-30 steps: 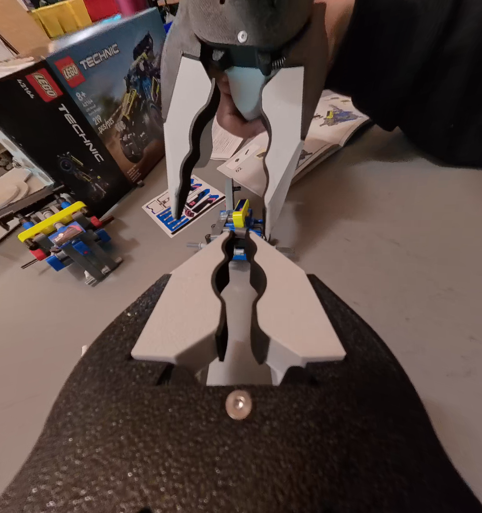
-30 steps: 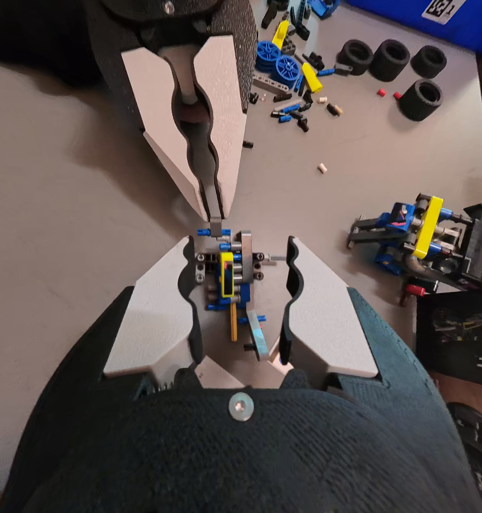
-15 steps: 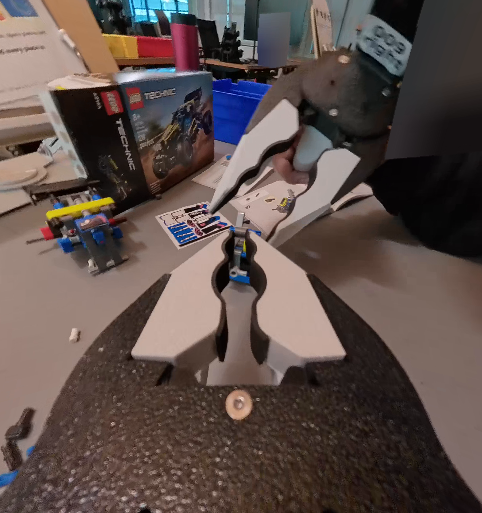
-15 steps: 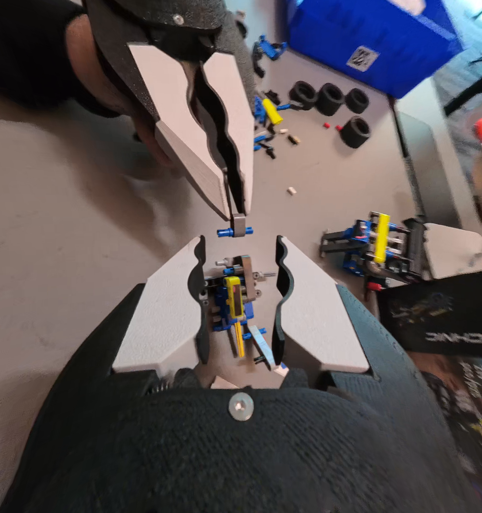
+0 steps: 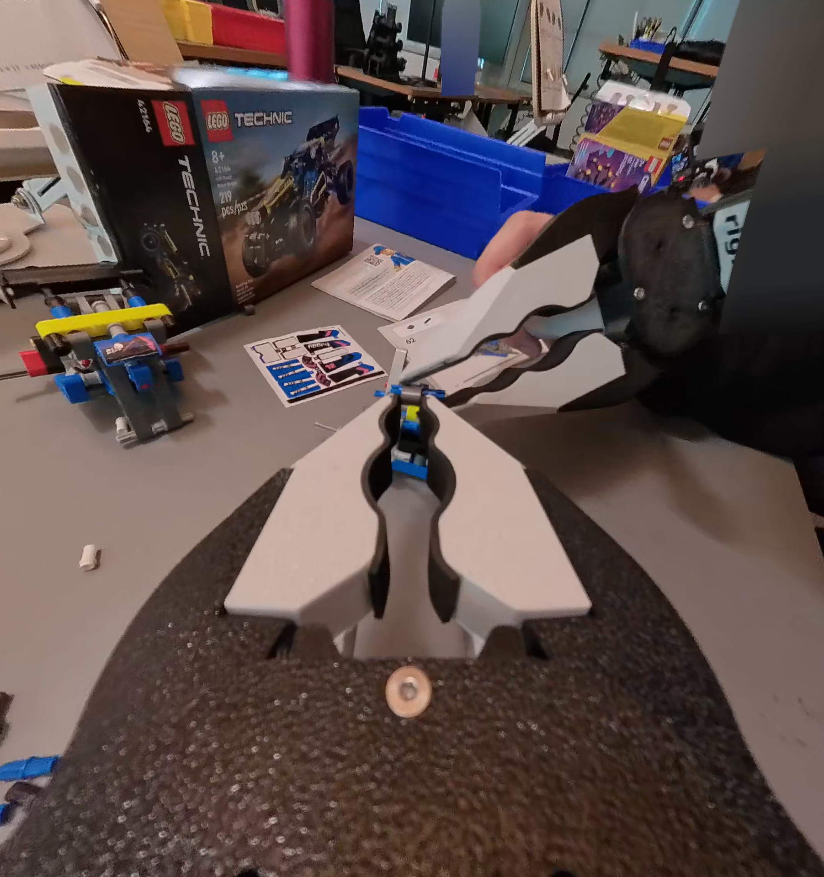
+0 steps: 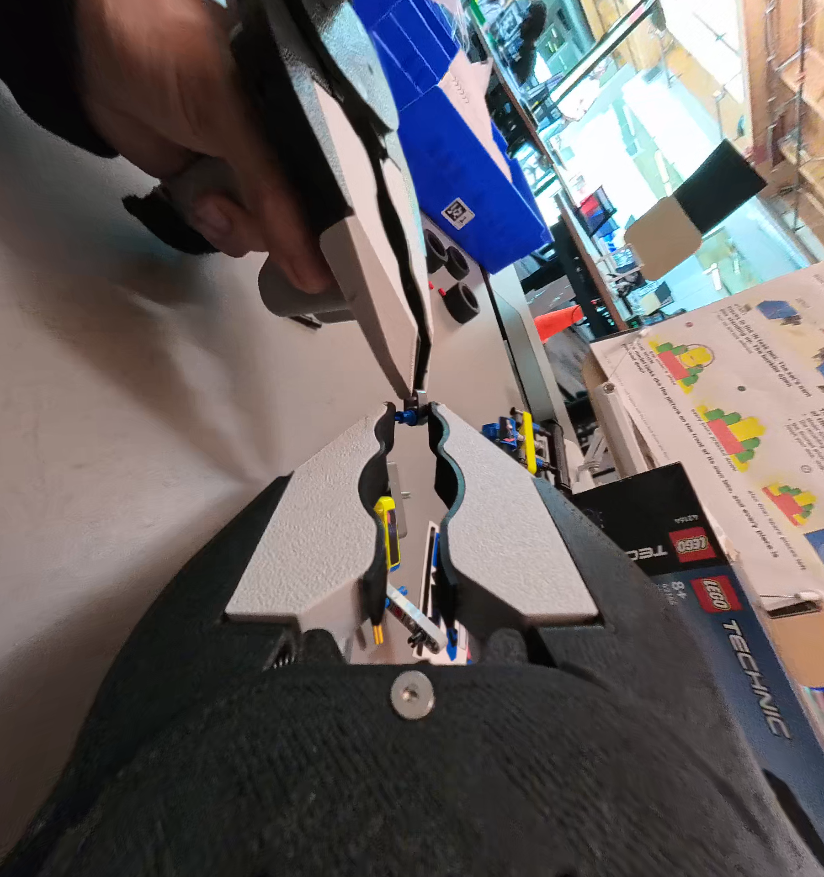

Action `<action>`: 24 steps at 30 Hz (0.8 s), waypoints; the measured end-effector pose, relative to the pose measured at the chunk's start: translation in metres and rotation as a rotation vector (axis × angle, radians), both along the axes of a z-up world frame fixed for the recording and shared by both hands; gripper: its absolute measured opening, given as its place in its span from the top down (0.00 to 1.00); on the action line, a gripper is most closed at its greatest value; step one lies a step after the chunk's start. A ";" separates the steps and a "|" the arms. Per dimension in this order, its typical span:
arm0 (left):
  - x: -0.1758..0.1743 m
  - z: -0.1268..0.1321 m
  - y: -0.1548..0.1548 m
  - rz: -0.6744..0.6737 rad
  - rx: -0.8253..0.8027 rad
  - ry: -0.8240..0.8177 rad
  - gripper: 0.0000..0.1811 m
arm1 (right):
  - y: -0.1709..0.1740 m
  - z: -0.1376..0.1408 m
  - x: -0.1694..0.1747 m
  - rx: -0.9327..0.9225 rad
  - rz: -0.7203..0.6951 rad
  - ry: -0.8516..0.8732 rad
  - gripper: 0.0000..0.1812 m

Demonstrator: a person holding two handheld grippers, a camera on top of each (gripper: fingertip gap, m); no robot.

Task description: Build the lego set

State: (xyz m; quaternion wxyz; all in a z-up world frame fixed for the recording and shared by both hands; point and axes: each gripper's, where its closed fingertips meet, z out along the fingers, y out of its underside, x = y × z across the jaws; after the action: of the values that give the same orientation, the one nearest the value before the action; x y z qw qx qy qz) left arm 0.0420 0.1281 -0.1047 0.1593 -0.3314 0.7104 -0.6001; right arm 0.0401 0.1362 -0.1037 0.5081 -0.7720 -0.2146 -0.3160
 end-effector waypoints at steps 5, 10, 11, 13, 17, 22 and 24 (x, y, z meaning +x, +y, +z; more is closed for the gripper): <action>-0.002 -0.006 -0.001 -0.043 0.038 0.044 0.97 | -0.001 -0.005 0.000 -0.012 -0.008 -0.101 0.97; 0.000 -0.010 0.000 -0.067 0.029 0.125 0.97 | 0.000 -0.008 0.000 -0.023 -0.013 -0.132 0.97; 0.000 -0.011 0.000 -0.069 0.019 0.149 0.96 | -0.001 -0.008 0.000 -0.028 -0.013 -0.145 0.97; 0.001 -0.011 -0.001 -0.073 -0.013 0.208 0.96 | 0.000 -0.008 -0.001 -0.026 -0.023 -0.175 0.97; 0.000 -0.014 -0.002 -0.095 -0.081 0.324 0.98 | 0.000 -0.010 0.001 -0.053 -0.036 -0.282 0.97; 0.004 -0.022 0.005 -0.099 0.063 0.199 0.98 | 0.002 -0.016 -0.004 -0.081 0.040 -0.161 0.86; 0.005 -0.028 0.008 -0.116 0.184 0.125 0.97 | -0.003 -0.011 -0.001 -0.104 0.070 0.047 0.76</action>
State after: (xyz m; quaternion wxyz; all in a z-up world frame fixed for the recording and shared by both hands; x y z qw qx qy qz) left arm 0.0468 0.1356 -0.1328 0.1098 -0.3105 0.7890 -0.5186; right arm 0.0387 0.1335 -0.1148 0.4827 -0.7966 -0.2456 -0.2684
